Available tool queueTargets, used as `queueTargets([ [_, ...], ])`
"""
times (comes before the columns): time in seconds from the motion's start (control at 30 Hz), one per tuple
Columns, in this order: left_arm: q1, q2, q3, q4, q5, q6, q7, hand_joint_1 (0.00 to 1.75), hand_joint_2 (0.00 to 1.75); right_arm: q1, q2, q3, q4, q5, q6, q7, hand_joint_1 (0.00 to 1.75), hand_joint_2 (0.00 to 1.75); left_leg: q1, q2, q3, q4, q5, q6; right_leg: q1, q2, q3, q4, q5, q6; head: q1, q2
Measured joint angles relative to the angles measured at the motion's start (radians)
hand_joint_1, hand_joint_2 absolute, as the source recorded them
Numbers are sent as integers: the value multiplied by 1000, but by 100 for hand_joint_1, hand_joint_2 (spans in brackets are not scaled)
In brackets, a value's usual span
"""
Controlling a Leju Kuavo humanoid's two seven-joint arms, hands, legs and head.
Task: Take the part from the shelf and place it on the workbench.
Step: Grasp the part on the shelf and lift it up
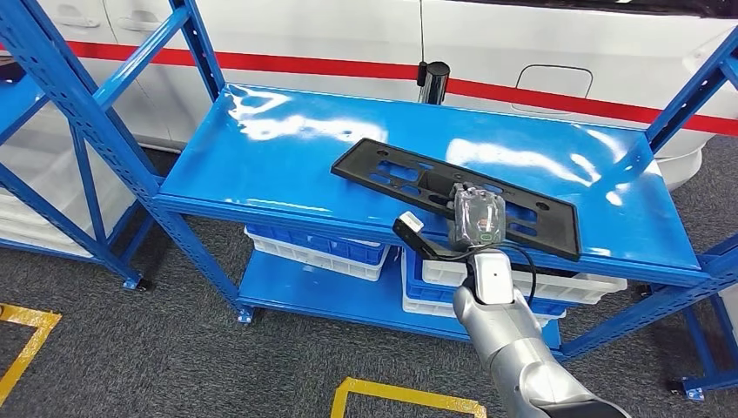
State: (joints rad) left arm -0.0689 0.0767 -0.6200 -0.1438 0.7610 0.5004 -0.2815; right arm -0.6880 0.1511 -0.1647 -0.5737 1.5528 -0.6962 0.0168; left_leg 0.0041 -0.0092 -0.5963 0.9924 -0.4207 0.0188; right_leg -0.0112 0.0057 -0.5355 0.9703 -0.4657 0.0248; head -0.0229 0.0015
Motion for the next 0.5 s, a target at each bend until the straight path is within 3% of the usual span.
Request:
queueTargets([
  [0.37,1,-1,-20,2,10,-8,16,0,0,7,-6,41,-5,-7,0,-7,175,175,0,0,0,0,0,0,0,0,0,0,0,0,0,0],
  [0.5,2,-4,-20,3,38,-12,-3,0,175,7,-2,42,-5,-47,0,-76,175,175,0,0,0,0,0,0,0,0,0,0,0,0,0,0],
])
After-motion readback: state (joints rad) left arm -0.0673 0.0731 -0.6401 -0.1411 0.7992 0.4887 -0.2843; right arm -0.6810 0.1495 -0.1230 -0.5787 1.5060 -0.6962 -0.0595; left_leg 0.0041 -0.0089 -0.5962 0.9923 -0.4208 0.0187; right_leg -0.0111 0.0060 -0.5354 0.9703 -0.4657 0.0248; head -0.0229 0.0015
